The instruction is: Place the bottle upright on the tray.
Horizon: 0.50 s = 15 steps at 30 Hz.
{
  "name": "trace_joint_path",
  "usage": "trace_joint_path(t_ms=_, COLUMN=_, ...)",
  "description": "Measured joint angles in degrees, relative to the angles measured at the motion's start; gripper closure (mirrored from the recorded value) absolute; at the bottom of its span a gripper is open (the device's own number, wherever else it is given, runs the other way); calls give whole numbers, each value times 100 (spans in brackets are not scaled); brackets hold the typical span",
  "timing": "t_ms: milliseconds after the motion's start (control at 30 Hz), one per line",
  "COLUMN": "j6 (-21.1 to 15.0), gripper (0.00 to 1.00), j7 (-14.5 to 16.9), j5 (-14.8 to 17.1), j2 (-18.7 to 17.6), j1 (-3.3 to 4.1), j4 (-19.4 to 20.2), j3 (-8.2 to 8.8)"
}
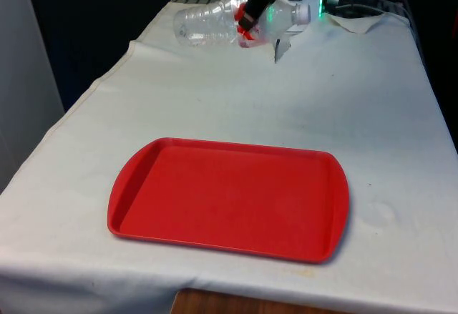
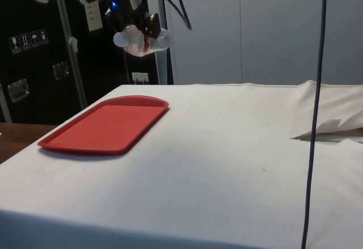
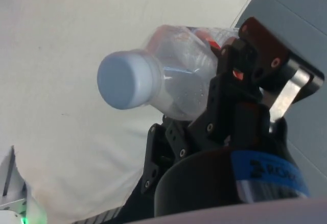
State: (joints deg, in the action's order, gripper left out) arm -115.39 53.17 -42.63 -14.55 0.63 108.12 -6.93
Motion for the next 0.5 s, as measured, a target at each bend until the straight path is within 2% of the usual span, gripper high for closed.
trace_joint_path(t_ms=500, j6=-103, gripper=100, j7=315, j5=309, j2=57, j1=-11, j4=-178, j3=11)
